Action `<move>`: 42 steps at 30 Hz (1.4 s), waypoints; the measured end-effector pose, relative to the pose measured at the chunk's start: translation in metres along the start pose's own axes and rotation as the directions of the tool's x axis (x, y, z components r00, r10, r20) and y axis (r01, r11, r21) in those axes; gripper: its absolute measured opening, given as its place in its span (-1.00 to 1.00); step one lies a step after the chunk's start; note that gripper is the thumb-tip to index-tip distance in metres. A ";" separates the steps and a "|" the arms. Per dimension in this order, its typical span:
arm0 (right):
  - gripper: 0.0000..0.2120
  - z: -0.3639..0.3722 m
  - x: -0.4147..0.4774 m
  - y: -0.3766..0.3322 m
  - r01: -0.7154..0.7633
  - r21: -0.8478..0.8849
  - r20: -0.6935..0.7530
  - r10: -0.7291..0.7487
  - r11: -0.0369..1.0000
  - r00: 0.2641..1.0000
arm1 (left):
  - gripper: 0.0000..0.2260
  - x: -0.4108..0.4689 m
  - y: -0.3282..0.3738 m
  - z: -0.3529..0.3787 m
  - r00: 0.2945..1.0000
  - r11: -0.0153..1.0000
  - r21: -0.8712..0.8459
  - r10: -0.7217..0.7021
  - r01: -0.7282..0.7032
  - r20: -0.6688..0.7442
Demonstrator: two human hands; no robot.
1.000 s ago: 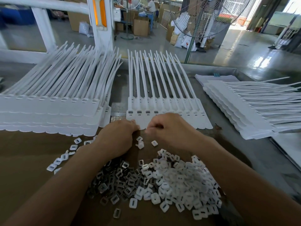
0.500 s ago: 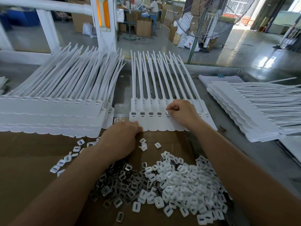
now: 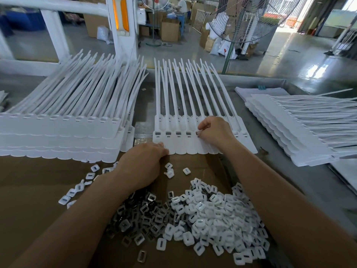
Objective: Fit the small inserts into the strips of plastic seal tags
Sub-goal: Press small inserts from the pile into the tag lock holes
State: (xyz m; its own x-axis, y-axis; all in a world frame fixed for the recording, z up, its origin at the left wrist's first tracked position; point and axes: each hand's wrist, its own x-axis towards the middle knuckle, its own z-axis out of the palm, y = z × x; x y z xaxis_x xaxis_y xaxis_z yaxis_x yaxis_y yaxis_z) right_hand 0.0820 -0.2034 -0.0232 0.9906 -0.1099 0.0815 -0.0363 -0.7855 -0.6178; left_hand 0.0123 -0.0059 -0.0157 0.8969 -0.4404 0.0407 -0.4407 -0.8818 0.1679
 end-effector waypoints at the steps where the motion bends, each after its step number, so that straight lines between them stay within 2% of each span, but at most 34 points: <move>1: -0.87 -0.001 0.001 0.000 0.003 0.001 0.006 -0.003 1.000 1.000 | -0.59 0.000 0.000 0.000 1.000 1.000 0.000 -0.002 0.002 0.003; 4: -0.95 -0.002 0.000 -0.001 0.021 -0.008 0.024 -0.021 1.000 0.999 | -0.59 0.002 0.001 -0.001 1.000 1.000 0.002 0.003 -0.003 0.006; 10: -0.94 -0.011 -0.008 -0.005 0.003 0.055 0.075 -0.007 0.998 0.997 | -0.61 0.002 0.000 0.000 1.000 1.000 -0.009 0.012 -0.012 -0.013; 12: -0.94 -0.016 -0.018 -0.013 0.072 0.040 0.096 -0.076 0.997 0.993 | -0.62 -0.001 -0.001 0.000 1.000 1.000 -0.022 0.015 -0.015 -0.021; 14: -0.94 -0.019 -0.035 -0.026 0.163 0.038 0.181 -0.168 0.986 0.969 | -0.63 -0.001 -0.002 0.001 0.999 0.999 -0.030 0.020 -0.021 -0.032; 17: -0.95 -0.022 -0.067 -0.047 0.303 0.015 0.392 -0.284 0.953 0.875 | -0.64 -0.001 -0.002 0.001 0.999 0.999 -0.041 0.018 -0.020 -0.037; 21: -0.79 -0.020 -0.105 -0.066 0.562 -0.073 0.618 -0.405 0.824 0.674 | -0.69 0.003 -0.005 0.006 0.999 0.999 -0.042 0.019 -0.021 -0.037; 24: -0.71 -0.014 -0.125 -0.073 0.653 -0.028 0.692 -0.457 0.757 0.559 | -0.67 0.006 -0.007 0.009 1.000 1.000 -0.030 0.006 -0.007 -0.029; 28: -0.62 -0.007 -0.138 -0.074 0.734 0.002 0.687 -0.534 0.679 0.493 | -0.64 0.006 -0.008 0.010 1.000 1.000 -0.001 0.009 -0.009 -0.011; 31: -0.63 -0.003 -0.139 -0.072 0.766 -0.020 0.676 -0.556 0.642 0.484 | -0.64 0.006 -0.007 0.010 1.000 1.000 0.005 0.003 -0.003 -0.010; 33: -0.69 -0.002 -0.138 -0.072 0.763 -0.047 0.647 -0.562 0.645 0.515 | -0.65 0.005 -0.007 0.009 1.000 1.000 0.011 0.009 -0.009 -0.008; 37: -0.80 -0.006 -0.129 -0.068 0.707 -0.087 0.615 -0.520 0.702 0.593 | -0.73 0.004 -0.008 0.009 0.999 0.999 0.000 0.038 -0.038 -0.021; 42: -0.92 -0.011 -0.121 -0.064 0.634 -0.083 0.577 -0.482 0.769 0.659 | -0.73 0.005 -0.007 0.008 0.999 0.999 -0.029 0.032 -0.032 -0.032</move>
State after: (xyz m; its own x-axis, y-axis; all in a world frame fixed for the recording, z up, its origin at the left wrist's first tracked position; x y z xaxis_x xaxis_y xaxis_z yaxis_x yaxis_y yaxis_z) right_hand -0.0367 -0.1468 0.0152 0.7467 0.6576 -0.0996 0.5896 -0.7238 -0.3583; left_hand 0.0191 -0.0032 -0.0249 0.8833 -0.4623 0.0779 -0.4683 -0.8617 0.1954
